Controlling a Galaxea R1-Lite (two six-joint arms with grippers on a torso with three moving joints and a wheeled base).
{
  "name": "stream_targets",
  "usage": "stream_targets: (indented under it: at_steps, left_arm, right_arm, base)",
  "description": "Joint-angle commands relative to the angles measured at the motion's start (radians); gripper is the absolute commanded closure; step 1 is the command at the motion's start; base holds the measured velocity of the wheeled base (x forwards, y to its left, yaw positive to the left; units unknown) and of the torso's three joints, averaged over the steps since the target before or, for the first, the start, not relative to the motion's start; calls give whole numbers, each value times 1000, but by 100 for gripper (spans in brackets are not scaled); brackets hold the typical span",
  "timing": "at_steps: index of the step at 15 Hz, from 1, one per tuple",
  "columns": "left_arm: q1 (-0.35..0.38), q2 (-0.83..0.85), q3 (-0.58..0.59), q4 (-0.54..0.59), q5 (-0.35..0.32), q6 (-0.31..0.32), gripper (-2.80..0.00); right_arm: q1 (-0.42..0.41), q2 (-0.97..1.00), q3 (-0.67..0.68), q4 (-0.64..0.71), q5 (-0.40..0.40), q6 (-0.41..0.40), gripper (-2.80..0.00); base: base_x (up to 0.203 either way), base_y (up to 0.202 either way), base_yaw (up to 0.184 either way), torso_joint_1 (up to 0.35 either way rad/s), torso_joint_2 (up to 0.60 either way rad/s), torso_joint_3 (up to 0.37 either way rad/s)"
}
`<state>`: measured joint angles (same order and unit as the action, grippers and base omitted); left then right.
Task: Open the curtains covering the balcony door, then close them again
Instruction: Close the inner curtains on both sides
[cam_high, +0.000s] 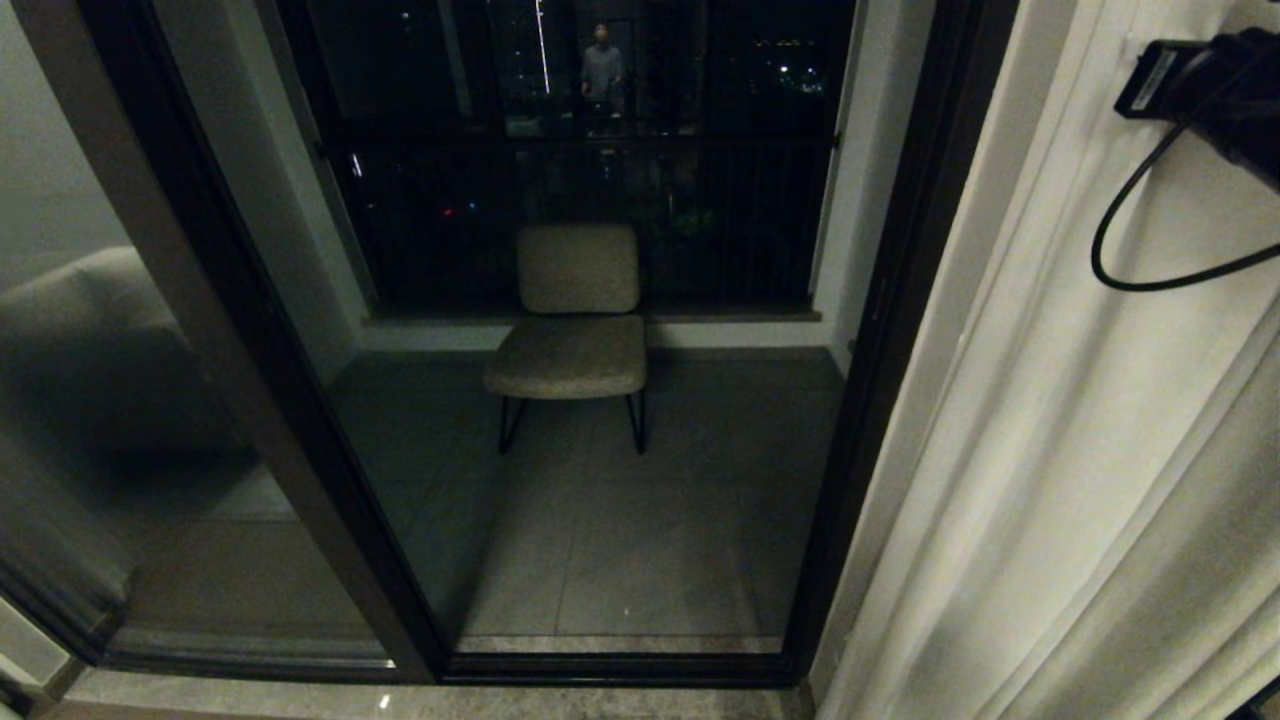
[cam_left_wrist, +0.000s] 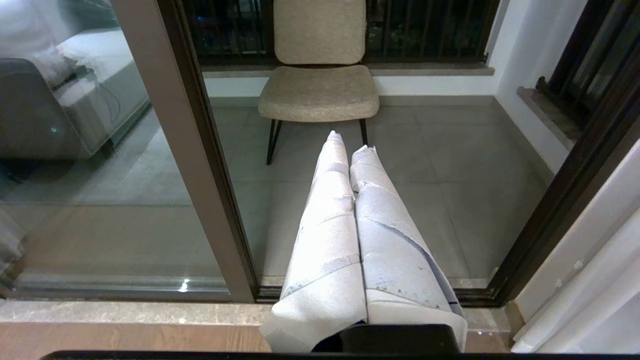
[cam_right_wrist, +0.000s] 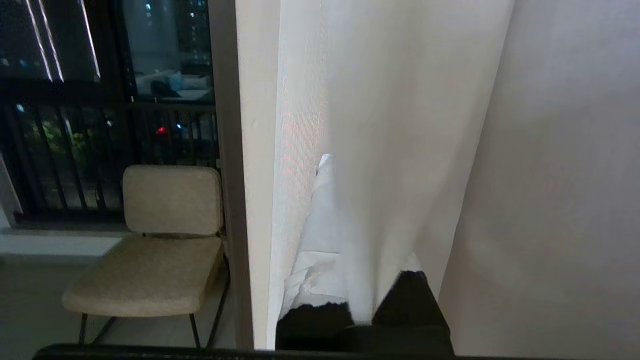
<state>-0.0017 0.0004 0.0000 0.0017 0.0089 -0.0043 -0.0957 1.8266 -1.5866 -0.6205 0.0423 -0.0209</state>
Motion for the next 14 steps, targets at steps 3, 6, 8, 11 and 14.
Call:
stream_targets:
  at_steps: [3,6,8,11,14]
  left_arm:
    - [0,0,0,0,-1,0,0]
    - [0,0,0,0,-1,-2,0]
    - [0,0,0,0,0,0,0]
    - [0,0,0,0,2,0,0]
    - [0,0,0,0,2,-2,0]
  right_arm:
    - [5,-6,-4,-4,-4,47,0]
    - [5,-6,-3,-3,-4,47,0]
    - [5,-6,-4,-2,-3,47,0]
    - [5,-6,-4,0,-2,48,0]
    - [5,-7,-1,-1,-2,48,0]
  base:
    - [0,0,0,0,0,0]
    - [0,0,0,0,0,0]
    - [0,0,0,0,0,0]
    - [2,24,-3,-4,1,2]
    - [1,167,-4,6,5,3]
